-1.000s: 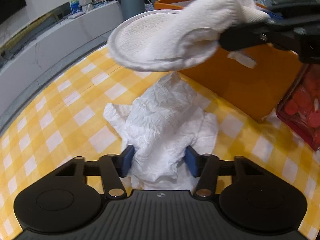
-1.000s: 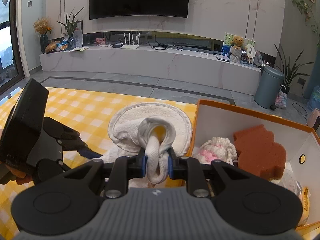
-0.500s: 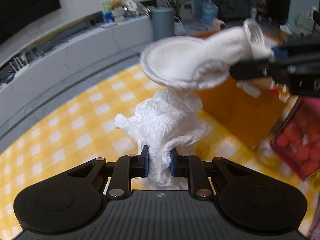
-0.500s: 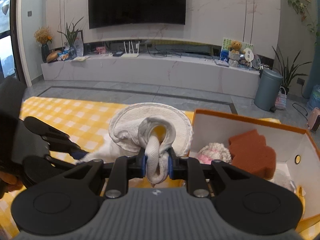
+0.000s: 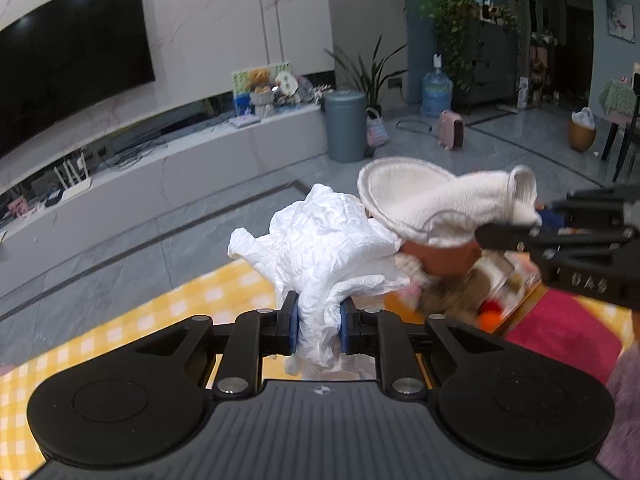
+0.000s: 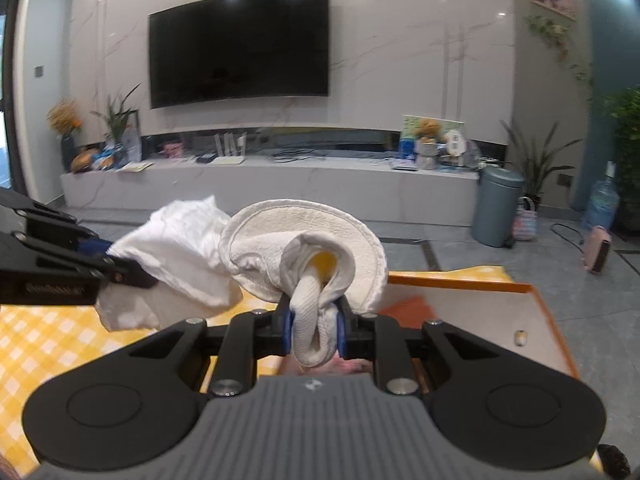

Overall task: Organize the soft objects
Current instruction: 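Carry the pad and crumpled cloth into the orange box with both grippers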

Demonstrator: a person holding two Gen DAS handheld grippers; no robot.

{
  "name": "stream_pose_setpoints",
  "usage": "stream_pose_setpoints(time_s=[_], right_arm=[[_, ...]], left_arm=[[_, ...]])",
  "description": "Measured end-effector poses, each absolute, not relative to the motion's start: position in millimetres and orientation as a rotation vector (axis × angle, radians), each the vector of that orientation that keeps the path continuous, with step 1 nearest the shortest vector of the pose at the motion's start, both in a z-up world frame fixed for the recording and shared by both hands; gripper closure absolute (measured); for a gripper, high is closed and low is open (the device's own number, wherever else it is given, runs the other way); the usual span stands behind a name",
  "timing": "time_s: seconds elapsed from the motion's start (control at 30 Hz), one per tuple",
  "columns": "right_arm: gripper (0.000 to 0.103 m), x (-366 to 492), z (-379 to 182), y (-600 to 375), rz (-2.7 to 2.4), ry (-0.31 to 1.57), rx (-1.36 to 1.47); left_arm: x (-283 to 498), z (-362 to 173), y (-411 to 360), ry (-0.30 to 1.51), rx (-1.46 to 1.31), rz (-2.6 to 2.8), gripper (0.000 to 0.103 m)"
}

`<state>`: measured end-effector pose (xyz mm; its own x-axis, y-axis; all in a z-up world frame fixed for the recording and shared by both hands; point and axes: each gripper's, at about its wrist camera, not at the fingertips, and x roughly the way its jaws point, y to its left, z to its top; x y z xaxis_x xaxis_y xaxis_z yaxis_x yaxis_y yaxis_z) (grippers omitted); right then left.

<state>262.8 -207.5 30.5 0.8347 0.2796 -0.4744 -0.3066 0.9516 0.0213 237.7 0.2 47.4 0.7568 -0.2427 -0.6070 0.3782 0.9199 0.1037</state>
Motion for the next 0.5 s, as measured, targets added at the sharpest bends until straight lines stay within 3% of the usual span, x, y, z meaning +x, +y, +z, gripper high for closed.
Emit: stream_pose_setpoints(time_s=[0.3, 0.5], right_arm=[[0.084, 269, 35, -283, 0.185, 0.493, -0.045], [0.084, 301, 16, -334, 0.123, 0.600, -0.027]], left_arm=[[260, 51, -74, 0.637, 0.213, -0.378, 0.082], [289, 36, -116, 0.680, 0.181, -0.454, 0.082]])
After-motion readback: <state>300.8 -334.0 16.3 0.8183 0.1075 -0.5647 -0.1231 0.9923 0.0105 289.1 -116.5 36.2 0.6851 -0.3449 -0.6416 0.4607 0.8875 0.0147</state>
